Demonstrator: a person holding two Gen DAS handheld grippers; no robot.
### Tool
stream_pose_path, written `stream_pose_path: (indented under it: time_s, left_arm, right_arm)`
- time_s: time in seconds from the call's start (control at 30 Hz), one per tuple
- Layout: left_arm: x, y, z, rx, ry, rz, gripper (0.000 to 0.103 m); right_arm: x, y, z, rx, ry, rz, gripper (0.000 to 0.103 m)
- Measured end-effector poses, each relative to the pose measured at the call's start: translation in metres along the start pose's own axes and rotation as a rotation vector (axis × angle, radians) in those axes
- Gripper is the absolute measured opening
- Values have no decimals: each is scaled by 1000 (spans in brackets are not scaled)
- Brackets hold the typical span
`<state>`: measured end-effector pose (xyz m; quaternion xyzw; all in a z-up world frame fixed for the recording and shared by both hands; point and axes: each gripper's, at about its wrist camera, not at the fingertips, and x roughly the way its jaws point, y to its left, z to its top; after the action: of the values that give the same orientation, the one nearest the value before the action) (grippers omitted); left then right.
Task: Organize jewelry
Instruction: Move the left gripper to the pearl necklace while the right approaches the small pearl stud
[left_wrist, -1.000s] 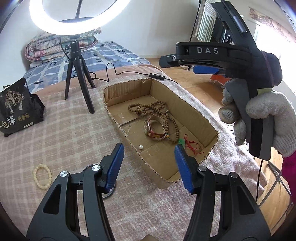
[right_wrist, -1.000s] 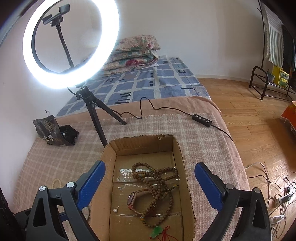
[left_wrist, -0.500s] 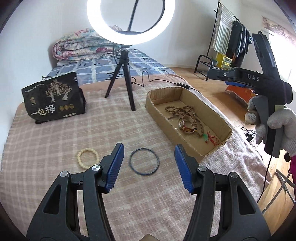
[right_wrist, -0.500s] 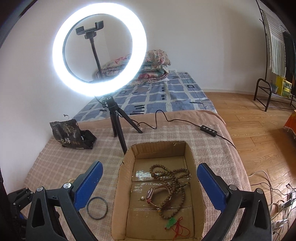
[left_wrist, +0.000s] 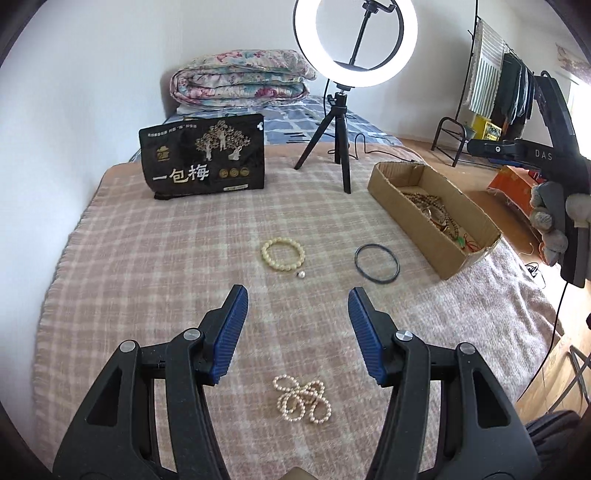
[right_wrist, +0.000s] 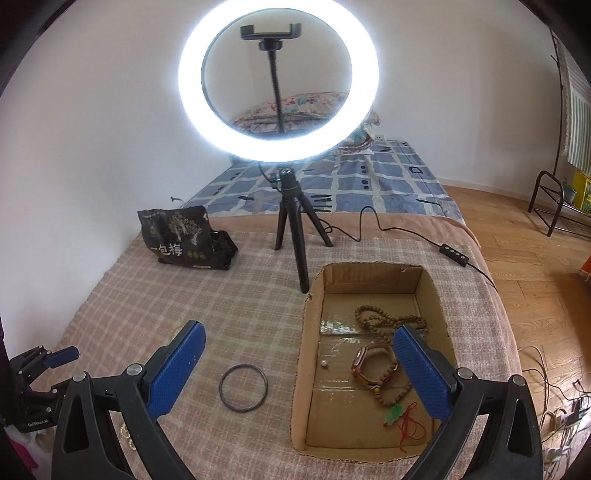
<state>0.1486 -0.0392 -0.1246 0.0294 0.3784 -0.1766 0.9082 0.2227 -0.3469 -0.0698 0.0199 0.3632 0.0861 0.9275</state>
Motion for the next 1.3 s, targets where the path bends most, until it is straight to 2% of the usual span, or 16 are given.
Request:
stream_pose_path:
  time_s: [0.27, 0.57, 0.77, 1.0, 1.3]
  left_arm:
    - [-9, 10, -41, -5, 44, -4, 58]
    - [13, 0, -75, -10, 97, -15, 58]
    - [32, -3, -87, -53, 121, -34, 58]
    - [47, -3, -96, -86, 116, -28, 58]
    - [63, 1, -99, -101, 126, -3, 58]
  right_arm:
    - [18, 54, -15, -123, 33, 60, 100]
    - [59, 91, -39, -149, 123, 191, 78]
    - [93, 120, -59, -212, 191, 260, 61]
    - [140, 141, -81, -237, 286, 307, 42]
    - [175, 153, -86, -263, 302, 280, 37]
